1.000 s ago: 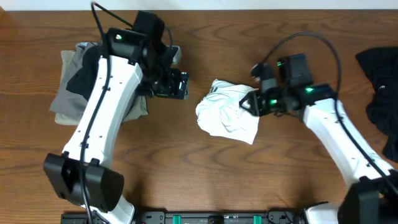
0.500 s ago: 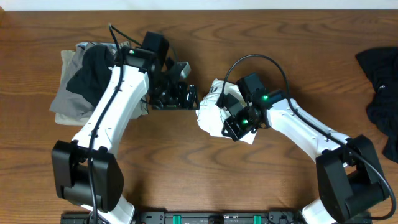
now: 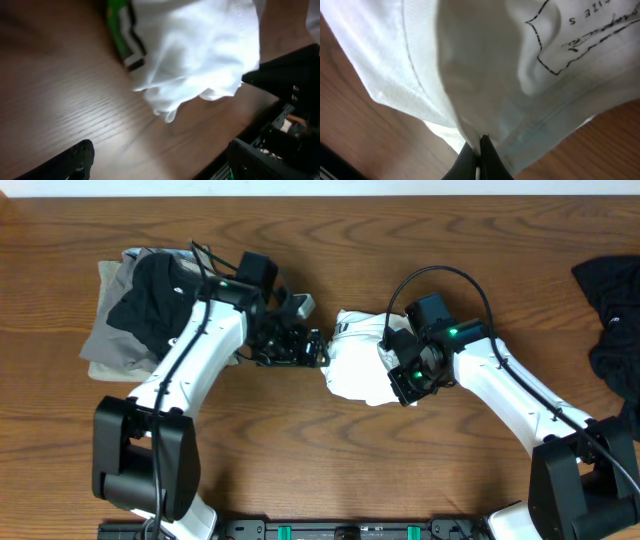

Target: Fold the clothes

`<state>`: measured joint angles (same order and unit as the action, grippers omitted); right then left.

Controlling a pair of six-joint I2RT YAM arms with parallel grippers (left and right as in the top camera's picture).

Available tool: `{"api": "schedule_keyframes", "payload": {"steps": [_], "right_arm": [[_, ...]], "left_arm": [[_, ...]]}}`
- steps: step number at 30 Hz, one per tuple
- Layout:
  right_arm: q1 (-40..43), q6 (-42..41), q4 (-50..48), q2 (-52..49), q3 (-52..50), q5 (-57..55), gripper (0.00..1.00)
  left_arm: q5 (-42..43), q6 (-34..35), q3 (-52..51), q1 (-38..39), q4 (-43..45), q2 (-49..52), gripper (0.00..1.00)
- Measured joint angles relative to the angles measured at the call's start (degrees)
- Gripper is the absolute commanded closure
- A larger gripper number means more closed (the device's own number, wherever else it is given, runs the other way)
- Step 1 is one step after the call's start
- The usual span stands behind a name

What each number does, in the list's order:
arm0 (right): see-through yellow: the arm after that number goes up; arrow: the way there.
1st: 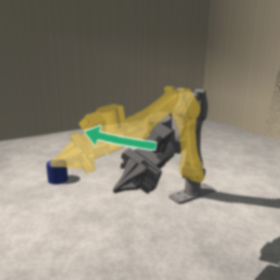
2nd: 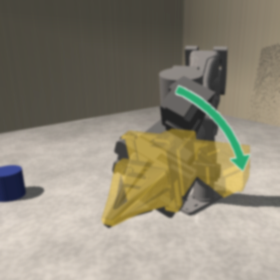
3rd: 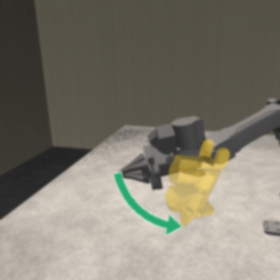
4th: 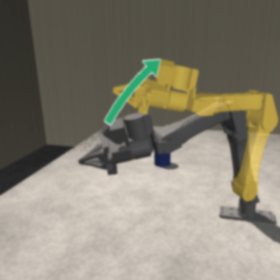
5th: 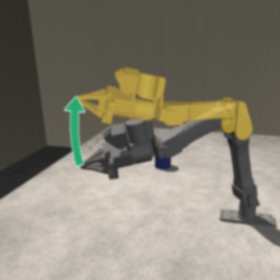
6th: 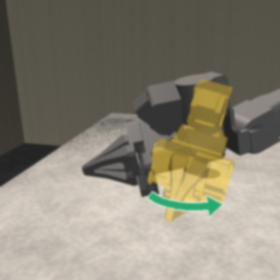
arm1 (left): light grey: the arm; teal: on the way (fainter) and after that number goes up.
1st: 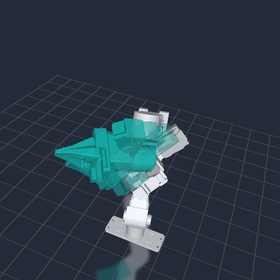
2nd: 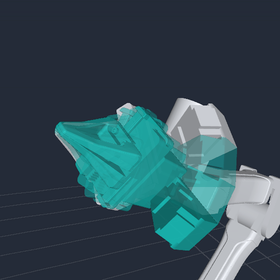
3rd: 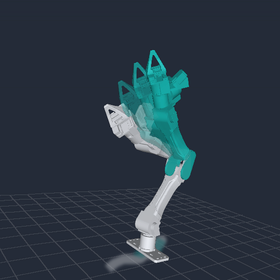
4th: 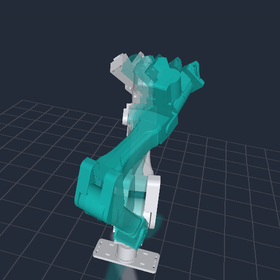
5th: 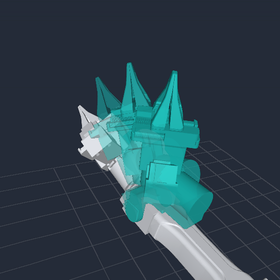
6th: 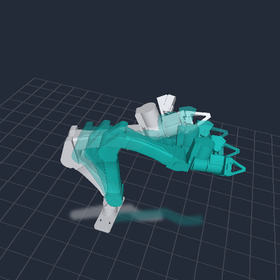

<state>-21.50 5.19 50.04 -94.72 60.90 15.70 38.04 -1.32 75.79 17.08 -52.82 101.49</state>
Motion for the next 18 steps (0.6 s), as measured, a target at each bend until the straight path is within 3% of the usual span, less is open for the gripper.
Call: {"api": "schedule_keyframes", "payload": {"steps": [8, 14, 18], "right_arm": [[0.09, -3.98, -0.13, 0.00, 0.00, -3.34, 0.99], [0.76, -6.05, -0.15, 0.00, 0.00, -5.25, 0.99], [0.81, -6.32, -0.13, 0.00, 0.00, -5.31, 0.99]], "left_arm": [[3.04, 0.00, -5.25, 6.10, 2.27, 0.00, 0.14], [-5.01, -0.02, -7.02, 7.91, 6.21, 0.00, 0.15], [-11.65, -0.07, -7.45, 9.33, 10.71, 0.04, 0.23]]}}
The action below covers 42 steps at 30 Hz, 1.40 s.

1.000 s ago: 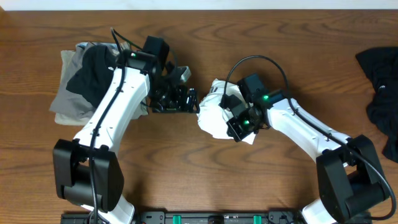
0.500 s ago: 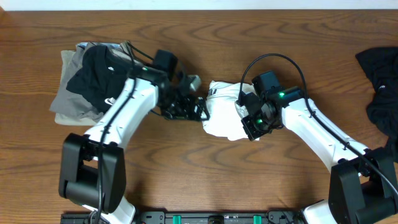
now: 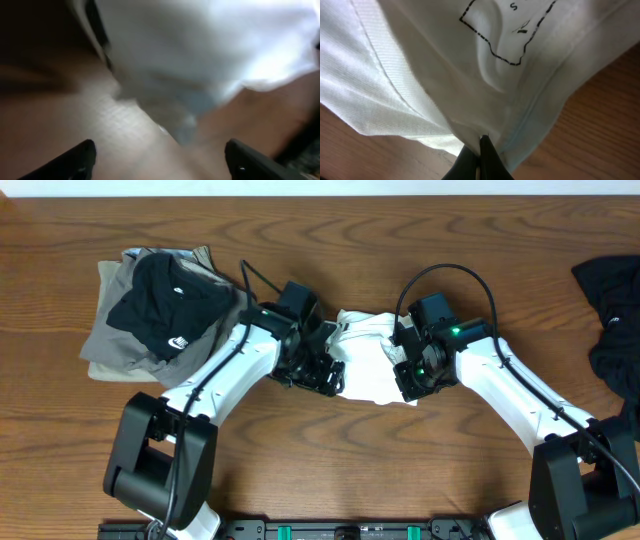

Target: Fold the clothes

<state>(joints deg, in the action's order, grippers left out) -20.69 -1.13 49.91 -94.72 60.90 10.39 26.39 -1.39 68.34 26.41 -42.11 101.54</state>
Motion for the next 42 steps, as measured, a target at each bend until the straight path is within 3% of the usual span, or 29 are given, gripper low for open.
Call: {"api": "schedule_keyframes", "payload": {"steps": [6, 11, 13, 18, 23, 26, 31, 34, 37, 42], "right_arm": [[0.00, -0.15, 0.09, 0.00, 0.00, 0.26, 0.99], [0.00, -0.17, 1.33, 0.00, 0.00, 0.24, 0.99], [0.07, -0.31, 2.08, 0.00, 0.00, 0.07, 0.99], [0.98, -0.98, 3.69, 0.00, 0.00, -0.42, 0.96], [2.56, -0.02, 4.81, 0.00, -0.02, -1.14, 0.67], [2.84, 1.60, 4.50, 0.02, -0.02, -0.66, 0.67], [2.84, 4.61, -0.50, 0.98, -0.04, 6.78, 0.67], [2.84, 5.16, -5.97, 1.79, -0.04, 13.05, 0.74], [2.80, 2.73, -11.91, 1.88, -0.04, 15.43, 0.76], [2.80, -2.64, -20.92, 1.40, -0.09, 14.16, 0.63]], "left_arm": [[-7.89, -0.39, -0.15, 2.19, 8.24, 1.46, 0.38], [-10.84, -1.38, -0.17, 2.32, 9.46, 3.80, 0.87], [-11.23, -1.99, -0.17, 2.38, 8.85, 4.55, 0.94], [-11.34, -2.56, -0.17, 2.69, 5.55, 4.83, 0.94], [-12.02, -2.56, -0.17, 2.64, -0.37, 4.83, 0.93], [-12.46, -2.73, -0.17, 2.51, -1.55, 4.83, 0.73], [-13.16, -2.47, -0.17, 2.51, -2.49, 4.07, 0.53], [-13.31, -2.58, -0.20, 2.51, -2.80, 1.38, 0.41], [-13.31, -2.32, -0.20, 2.51, -2.84, -2.91, 0.36], [-13.29, -2.10, -0.20, 2.51, -1.70, -7.72, 0.37]]}}
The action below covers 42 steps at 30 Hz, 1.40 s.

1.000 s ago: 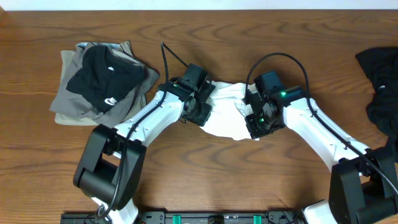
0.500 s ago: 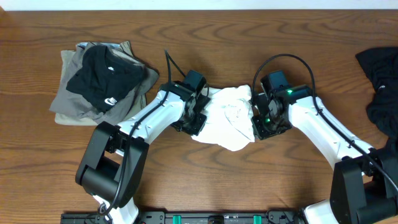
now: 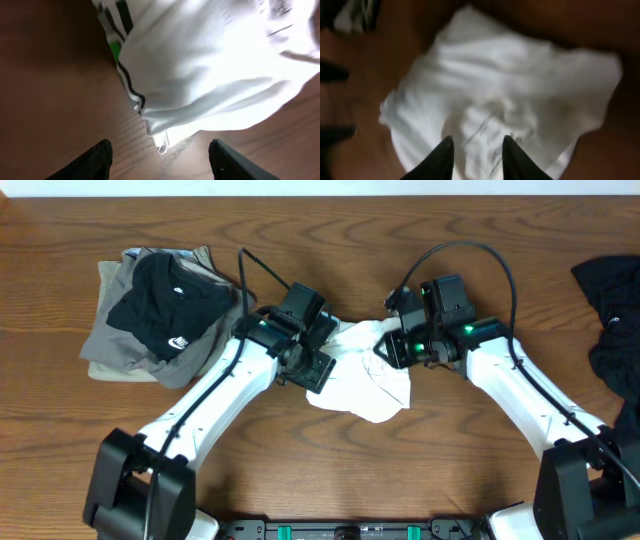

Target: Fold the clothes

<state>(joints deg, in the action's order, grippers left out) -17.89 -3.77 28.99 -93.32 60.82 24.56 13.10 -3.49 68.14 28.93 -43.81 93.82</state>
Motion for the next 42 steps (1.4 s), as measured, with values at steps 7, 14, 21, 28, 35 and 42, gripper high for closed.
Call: {"api": "schedule_keyframes", "payload": {"steps": [7, 14, 21, 28, 35, 42], "right_arm": [[0.00, -3.82, -7.93, -6.45, 0.02, -0.96, 0.77], [0.17, -8.50, -10.47, -15.06, 0.00, -2.54, 0.94], [3.93, -14.19, -5.27, -15.17, 0.48, -3.28, 0.95], [4.98, -10.23, -0.48, -12.50, 0.46, -4.81, 0.68], [5.11, -1.75, 4.24, 0.94, 0.07, 1.29, 0.81], [0.98, 0.52, 6.47, 6.16, 0.17, 5.11, 0.77]], "left_arm": [[-0.04, -0.70, 0.00, 0.00, 1.01, 2.23, 0.61], [0.13, -1.31, 0.00, 0.00, 0.81, 8.24, 0.69], [1.84, -1.33, 0.00, 0.00, 0.42, 11.37, 0.74], [2.19, -1.51, 0.02, 0.00, -4.61, 11.47, 0.66], [2.19, -1.29, 2.25, -0.13, -6.21, 4.52, 0.60], [2.71, 2.38, 4.20, -4.81, 1.92, -6.21, 0.60]]}}
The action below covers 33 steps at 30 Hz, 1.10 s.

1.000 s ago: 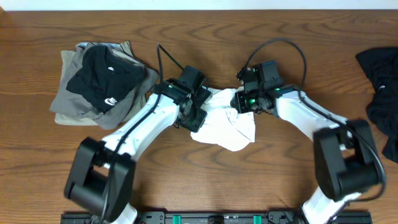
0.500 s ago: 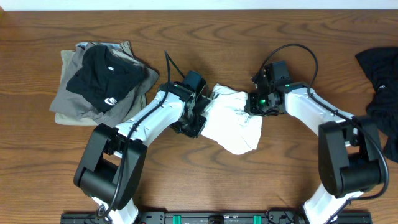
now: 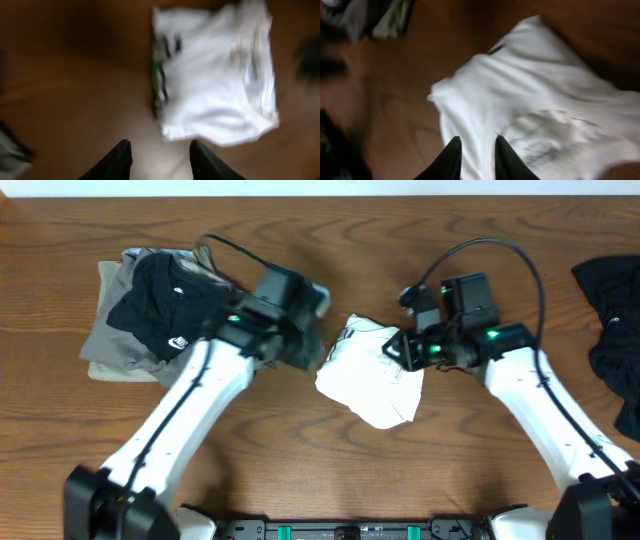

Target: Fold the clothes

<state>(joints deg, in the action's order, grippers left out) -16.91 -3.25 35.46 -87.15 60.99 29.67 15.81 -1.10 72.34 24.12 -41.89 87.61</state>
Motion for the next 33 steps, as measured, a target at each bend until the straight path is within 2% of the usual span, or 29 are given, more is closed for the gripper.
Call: {"api": "schedule_keyframes", "payload": {"steps": [2, 6, 11, 17, 20, 24, 27, 30, 33], "right_arm": [[-2.25, 0.57, -0.72, -2.12, -0.07, 0.35, 0.76], [-5.77, 1.51, -0.52, -9.20, -0.15, -1.09, 0.83], [-5.92, -1.86, 6.69, -18.23, -0.61, -9.33, 0.85], [-4.70, -6.93, 18.12, -17.35, 0.63, -27.65, 0.87], [-3.48, -7.89, 18.71, -17.31, 0.35, -36.50, 0.86], [-1.81, -7.61, 16.70, -17.31, 0.28, -44.44, 0.90], [-1.07, -5.40, 16.41, -16.63, 0.37, -44.89, 0.86], [-0.94, -0.92, 16.39, -12.26, 0.70, -39.89, 0.76], [-0.79, 0.66, 15.58, -5.25, 1.33, -34.12, 0.75]], "left_arm": [[0.13, 1.16, 0.04, -1.97, 1.62, -1.05, 0.60], [0.87, 2.49, 0.04, -4.26, 2.08, -0.94, 0.60], [2.80, 2.84, 0.04, -4.46, 2.08, -0.79, 0.59], [4.48, 3.13, 0.04, -4.46, 3.45, 0.09, 0.59], [6.75, 3.76, 0.04, -4.46, 5.77, 1.92, 0.58], [10.86, 5.18, 0.04, -4.26, 8.81, 5.73, 0.53], [14.08, 5.90, 0.04, -3.61, 10.80, 9.27, 0.52], [16.13, 6.14, 0.02, -2.23, 12.66, 12.66, 0.51], [17.27, 6.49, 0.02, -1.01, 14.82, 14.25, 0.51]]}}
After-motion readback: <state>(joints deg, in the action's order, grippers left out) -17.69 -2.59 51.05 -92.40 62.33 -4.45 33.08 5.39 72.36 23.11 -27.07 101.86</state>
